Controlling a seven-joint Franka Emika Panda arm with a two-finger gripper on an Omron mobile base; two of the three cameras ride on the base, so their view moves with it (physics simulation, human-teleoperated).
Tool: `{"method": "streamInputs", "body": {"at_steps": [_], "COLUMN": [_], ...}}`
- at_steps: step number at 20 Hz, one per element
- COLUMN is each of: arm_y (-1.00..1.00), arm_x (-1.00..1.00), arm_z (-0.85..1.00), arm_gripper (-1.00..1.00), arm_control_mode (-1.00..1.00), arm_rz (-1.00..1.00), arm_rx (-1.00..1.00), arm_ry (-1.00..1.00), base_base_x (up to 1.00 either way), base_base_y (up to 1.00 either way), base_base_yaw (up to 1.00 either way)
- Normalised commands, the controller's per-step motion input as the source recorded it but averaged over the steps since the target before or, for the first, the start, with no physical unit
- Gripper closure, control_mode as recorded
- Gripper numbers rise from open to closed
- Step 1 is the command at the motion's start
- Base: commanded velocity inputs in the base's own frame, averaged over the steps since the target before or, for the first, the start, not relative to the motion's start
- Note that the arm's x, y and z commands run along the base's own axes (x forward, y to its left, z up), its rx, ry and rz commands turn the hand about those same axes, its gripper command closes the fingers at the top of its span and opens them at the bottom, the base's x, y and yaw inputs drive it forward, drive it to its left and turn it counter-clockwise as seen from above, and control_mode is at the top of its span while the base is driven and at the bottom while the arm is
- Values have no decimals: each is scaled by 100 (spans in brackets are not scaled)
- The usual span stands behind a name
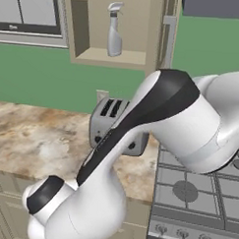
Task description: Open the cabinet. Pick the spray and place it next to the sink. Then close the cabinet.
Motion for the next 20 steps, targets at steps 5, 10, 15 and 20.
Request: {"method": "streamInputs", "body": {"at_steps": [5,10,15,20], "arm_y": [13,96,100,100], "arm_x": [-71,-54,-36,-25], "arm_z": [-6,-47,-87,-98], "arm_gripper": [-100,-100,-100,-100], "arm_control_mode": [-100,-100,-100,-100], "arm_rz": [0,2,1,0], "arm_rx": [-7,-12,-13,-12], "arm_ry": [0,0,8,14], "base_base_x": [0,0,0,0], "base_base_y": [0,0,0,0], "base_base_yaw": [0,0,0,0]}}
